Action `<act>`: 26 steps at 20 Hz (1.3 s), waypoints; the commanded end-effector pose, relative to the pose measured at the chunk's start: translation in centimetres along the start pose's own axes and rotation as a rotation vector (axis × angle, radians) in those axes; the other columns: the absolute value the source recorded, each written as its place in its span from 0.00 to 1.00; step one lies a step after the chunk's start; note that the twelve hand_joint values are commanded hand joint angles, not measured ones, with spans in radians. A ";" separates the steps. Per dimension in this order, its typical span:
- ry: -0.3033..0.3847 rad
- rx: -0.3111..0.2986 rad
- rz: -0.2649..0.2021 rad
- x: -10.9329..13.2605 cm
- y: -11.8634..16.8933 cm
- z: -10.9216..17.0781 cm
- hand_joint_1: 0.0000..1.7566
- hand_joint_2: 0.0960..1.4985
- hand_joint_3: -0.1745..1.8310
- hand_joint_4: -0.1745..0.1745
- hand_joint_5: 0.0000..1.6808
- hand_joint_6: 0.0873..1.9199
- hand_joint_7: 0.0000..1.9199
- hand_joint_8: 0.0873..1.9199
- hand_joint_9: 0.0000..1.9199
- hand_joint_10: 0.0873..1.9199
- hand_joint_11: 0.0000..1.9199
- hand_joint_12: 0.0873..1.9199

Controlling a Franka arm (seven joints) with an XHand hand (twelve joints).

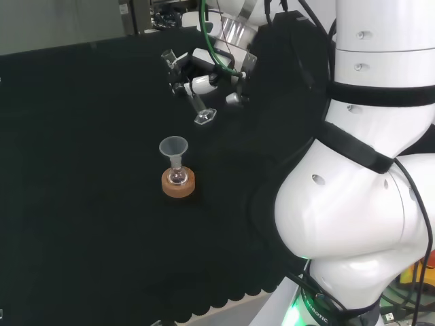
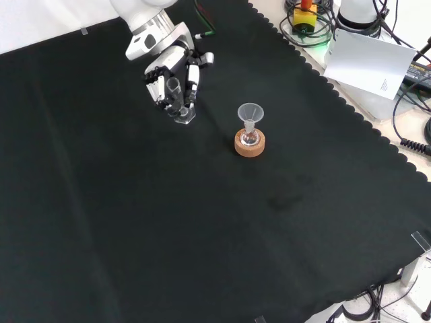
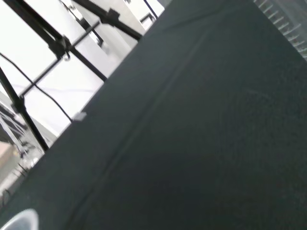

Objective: Put the graduated cylinder back on the table.

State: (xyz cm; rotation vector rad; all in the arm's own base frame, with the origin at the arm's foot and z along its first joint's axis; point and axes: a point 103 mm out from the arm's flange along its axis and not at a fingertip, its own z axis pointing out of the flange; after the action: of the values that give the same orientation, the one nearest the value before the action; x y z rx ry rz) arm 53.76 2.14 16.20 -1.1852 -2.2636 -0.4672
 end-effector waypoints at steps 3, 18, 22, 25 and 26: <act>0.041 -0.121 -0.036 -1.6 1.6 1.6 0.64 0.79 0.00 0.21 0.59 0.52 0.67 0.06 0.74 0.00 0.71 0.31; 0.099 -0.201 -0.050 -3.0 4.2 4.8 0.64 0.80 0.00 0.19 0.58 0.53 0.66 0.06 0.73 0.00 0.71 0.32; 0.097 -0.207 -0.053 -3.2 4.7 5.2 0.64 0.80 0.00 0.19 0.58 0.53 0.65 0.06 0.73 0.00 0.70 0.32; 0.101 -0.214 -0.052 -3.4 4.9 5.5 0.64 0.80 0.00 0.19 0.58 0.53 0.65 0.06 0.73 0.00 0.70 0.32; 0.104 -0.217 -0.050 -3.5 4.9 5.6 0.64 0.80 0.00 0.19 0.58 0.53 0.65 0.06 0.72 0.00 0.70 0.32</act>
State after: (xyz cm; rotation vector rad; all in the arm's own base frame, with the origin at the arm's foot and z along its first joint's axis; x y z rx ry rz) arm 57.55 5.29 10.34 -1.1779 -2.2047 -0.7758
